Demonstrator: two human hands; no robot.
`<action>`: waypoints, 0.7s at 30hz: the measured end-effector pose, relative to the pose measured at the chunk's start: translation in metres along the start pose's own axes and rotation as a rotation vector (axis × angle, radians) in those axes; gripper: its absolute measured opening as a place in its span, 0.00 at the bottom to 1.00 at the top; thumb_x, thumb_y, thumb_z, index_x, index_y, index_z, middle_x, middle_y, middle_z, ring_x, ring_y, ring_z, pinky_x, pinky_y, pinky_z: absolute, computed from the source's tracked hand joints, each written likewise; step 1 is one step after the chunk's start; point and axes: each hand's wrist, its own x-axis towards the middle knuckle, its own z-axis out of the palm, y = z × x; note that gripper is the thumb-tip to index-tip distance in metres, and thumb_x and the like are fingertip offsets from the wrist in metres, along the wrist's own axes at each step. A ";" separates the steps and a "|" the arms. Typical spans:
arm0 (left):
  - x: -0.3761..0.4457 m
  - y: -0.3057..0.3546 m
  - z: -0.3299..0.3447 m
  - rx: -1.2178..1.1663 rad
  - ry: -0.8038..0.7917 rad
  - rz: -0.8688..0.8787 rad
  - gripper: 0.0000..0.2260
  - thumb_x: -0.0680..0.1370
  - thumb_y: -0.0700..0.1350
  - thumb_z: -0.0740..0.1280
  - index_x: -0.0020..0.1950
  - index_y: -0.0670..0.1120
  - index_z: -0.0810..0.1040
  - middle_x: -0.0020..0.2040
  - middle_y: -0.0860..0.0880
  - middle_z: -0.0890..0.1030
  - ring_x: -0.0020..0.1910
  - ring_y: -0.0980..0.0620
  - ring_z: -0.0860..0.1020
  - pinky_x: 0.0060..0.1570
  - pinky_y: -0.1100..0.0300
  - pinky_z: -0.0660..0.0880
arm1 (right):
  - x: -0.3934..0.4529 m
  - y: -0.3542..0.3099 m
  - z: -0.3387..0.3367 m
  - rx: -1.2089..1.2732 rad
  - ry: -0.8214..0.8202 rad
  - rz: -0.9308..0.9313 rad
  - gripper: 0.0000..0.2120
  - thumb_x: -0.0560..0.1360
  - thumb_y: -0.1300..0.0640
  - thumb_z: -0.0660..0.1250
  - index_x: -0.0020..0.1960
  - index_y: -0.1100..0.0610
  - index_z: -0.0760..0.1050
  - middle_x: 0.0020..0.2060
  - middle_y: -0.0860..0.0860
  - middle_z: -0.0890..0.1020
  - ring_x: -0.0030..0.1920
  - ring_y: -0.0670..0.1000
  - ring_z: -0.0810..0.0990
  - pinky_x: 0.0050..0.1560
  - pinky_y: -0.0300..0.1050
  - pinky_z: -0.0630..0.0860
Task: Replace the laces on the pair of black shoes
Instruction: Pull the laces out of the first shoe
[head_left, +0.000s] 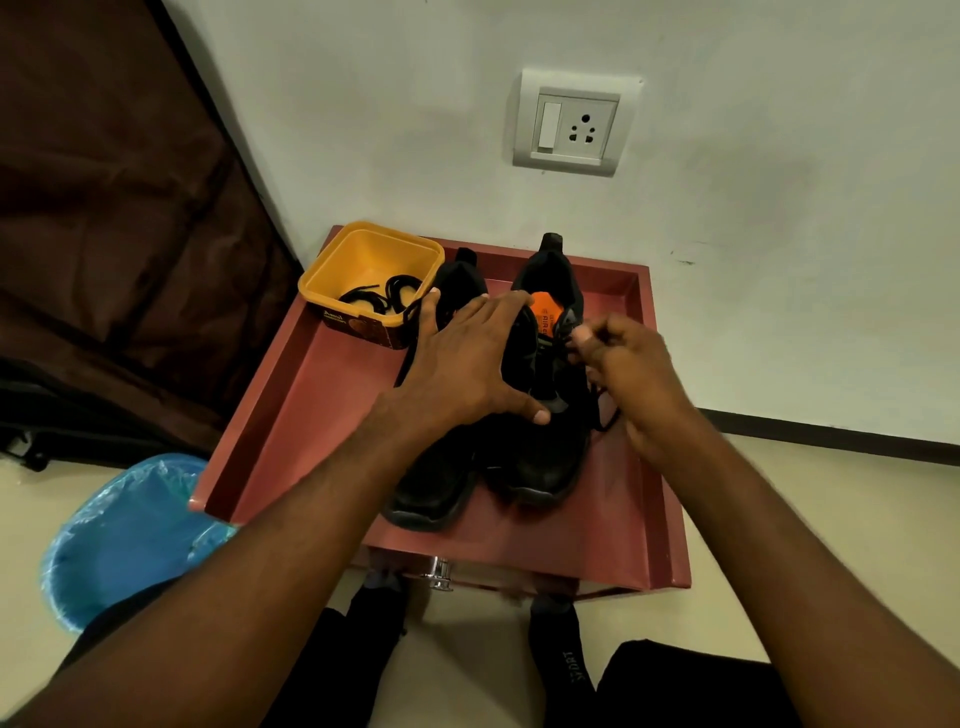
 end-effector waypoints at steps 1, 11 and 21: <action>0.000 0.000 0.000 -0.004 0.000 -0.003 0.56 0.62 0.73 0.76 0.82 0.56 0.53 0.82 0.54 0.62 0.83 0.51 0.54 0.75 0.37 0.32 | 0.000 -0.006 -0.002 0.310 -0.001 0.085 0.11 0.83 0.64 0.62 0.43 0.54 0.75 0.45 0.52 0.83 0.48 0.50 0.84 0.39 0.42 0.79; 0.001 -0.001 0.000 -0.003 -0.001 -0.008 0.56 0.62 0.73 0.76 0.82 0.56 0.53 0.82 0.54 0.62 0.83 0.50 0.54 0.76 0.36 0.33 | 0.007 0.010 -0.012 -0.097 0.106 0.075 0.19 0.76 0.43 0.74 0.58 0.54 0.76 0.49 0.49 0.83 0.46 0.48 0.83 0.42 0.42 0.76; -0.001 0.001 -0.001 0.009 -0.009 -0.014 0.56 0.62 0.72 0.76 0.81 0.56 0.53 0.81 0.54 0.62 0.83 0.51 0.55 0.77 0.35 0.35 | 0.002 0.008 -0.001 -0.746 0.052 -0.200 0.10 0.79 0.55 0.72 0.39 0.51 0.77 0.39 0.42 0.78 0.40 0.45 0.79 0.40 0.45 0.76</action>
